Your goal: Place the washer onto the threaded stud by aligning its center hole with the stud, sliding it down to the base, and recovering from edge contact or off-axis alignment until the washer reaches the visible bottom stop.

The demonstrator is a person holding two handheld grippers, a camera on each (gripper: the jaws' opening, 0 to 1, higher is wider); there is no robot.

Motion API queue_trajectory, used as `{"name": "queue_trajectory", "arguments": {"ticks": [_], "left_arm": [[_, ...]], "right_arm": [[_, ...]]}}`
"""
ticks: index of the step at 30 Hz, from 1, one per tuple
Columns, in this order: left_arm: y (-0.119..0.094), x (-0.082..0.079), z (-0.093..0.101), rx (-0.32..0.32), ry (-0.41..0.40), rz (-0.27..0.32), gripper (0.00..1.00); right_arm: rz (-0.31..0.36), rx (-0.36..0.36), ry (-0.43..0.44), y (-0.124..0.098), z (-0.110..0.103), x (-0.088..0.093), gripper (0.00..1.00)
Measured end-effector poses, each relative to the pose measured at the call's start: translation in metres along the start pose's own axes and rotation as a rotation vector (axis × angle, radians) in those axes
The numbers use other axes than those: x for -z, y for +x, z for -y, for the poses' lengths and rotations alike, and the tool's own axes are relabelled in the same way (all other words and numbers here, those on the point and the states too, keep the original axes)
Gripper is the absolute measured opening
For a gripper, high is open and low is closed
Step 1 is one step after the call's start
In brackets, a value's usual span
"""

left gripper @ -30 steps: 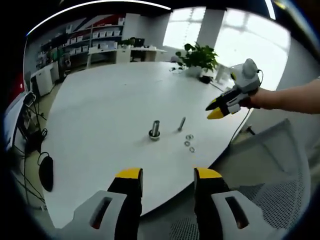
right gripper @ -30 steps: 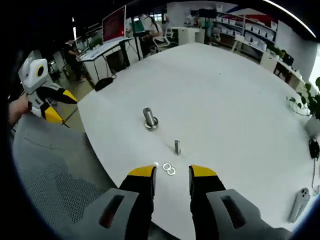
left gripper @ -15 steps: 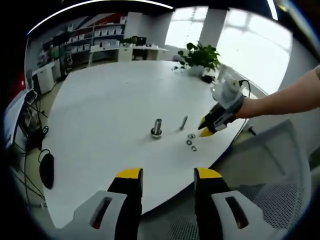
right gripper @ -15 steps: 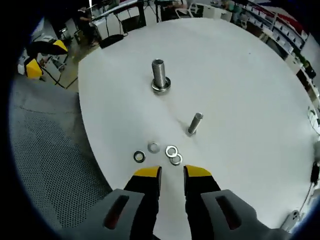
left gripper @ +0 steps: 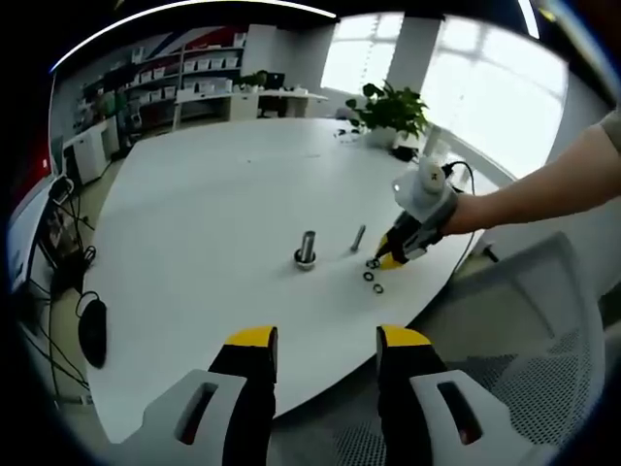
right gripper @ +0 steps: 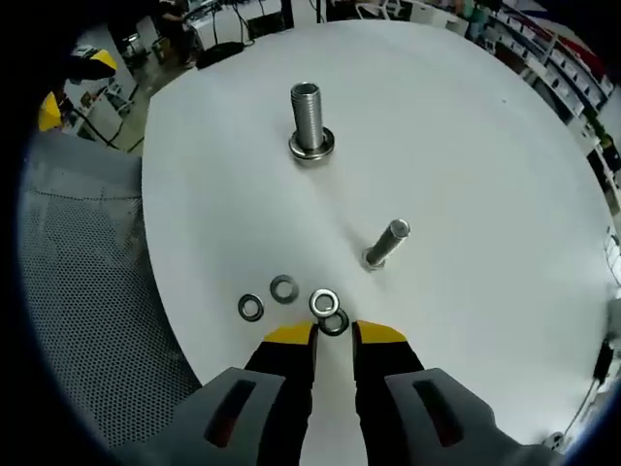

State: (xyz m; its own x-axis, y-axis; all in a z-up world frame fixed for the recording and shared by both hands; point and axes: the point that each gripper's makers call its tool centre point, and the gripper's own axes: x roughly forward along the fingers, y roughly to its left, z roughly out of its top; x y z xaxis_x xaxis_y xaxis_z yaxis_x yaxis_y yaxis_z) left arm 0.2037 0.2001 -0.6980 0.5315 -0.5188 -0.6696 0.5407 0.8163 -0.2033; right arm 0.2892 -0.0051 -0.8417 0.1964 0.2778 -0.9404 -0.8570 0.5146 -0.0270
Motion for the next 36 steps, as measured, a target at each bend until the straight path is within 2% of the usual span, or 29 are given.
{"name": "queue_trajectory", "arguments": {"ticks": [6,9,12,20,23,25,31,36], "left_arm": [[0.0,0.0,-0.001,-0.003,-0.005,0.0,0.39],[-0.001,0.0,0.0,-0.006,-0.002,0.001,0.39],[0.0,0.001,-0.001,-0.006,0.001,-0.003,0.39],[0.0,0.001,0.0,-0.003,0.001,-0.005,0.39],[0.0,0.002,0.0,-0.002,0.004,-0.009,0.39],[0.0,0.002,0.001,-0.001,0.006,-0.01,0.39],[0.0,0.002,0.001,0.0,0.008,-0.011,0.39],[0.0,0.002,0.001,0.0,0.008,-0.01,0.39]], "right_arm": [[-0.025,-0.005,-0.015,0.0,0.008,0.003,0.16],[-0.066,-0.001,-0.007,-0.004,0.015,0.013,0.16],[-0.066,-0.008,-0.007,-0.006,0.016,0.017,0.17],[-0.084,-0.032,0.006,-0.004,0.014,0.012,0.21],[-0.113,-0.026,-0.049,-0.003,0.012,0.011,0.21],[-0.128,-0.019,-0.025,-0.004,0.012,0.01,0.21],[-0.16,-0.02,-0.088,-0.002,0.013,0.009,0.16],[-0.198,-0.018,-0.061,-0.002,0.013,0.008,0.15]]}}
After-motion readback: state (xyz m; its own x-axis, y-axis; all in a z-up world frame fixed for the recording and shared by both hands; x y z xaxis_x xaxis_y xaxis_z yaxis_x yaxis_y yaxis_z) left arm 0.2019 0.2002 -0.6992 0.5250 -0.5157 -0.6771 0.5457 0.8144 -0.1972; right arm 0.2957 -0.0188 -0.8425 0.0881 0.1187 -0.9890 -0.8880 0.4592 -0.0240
